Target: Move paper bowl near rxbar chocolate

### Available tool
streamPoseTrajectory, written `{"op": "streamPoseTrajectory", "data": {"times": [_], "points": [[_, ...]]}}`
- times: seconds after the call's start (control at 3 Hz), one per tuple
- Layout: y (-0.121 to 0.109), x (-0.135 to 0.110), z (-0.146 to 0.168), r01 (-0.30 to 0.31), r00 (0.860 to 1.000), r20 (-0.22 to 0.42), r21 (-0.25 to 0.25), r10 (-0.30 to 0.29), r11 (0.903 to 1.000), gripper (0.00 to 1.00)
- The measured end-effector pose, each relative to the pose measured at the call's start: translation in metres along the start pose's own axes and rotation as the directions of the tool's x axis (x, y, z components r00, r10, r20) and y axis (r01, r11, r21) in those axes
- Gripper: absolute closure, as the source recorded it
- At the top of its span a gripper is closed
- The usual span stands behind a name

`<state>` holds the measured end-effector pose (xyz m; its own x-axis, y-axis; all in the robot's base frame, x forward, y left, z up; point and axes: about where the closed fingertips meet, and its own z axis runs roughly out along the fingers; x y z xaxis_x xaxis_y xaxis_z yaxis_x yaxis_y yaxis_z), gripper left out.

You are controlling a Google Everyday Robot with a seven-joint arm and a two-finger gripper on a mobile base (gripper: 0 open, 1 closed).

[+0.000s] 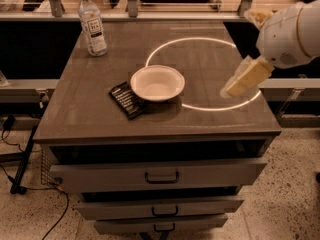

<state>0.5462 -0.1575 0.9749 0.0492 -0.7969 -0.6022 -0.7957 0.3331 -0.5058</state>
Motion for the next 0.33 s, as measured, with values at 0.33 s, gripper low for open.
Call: {"op": "streamPoseTrajectory", "data": {"times": [0.33], "points": [[0.0,0.0,0.0,0.0,1.0,0.0,0.0,0.0,1.0,0.0]]}}
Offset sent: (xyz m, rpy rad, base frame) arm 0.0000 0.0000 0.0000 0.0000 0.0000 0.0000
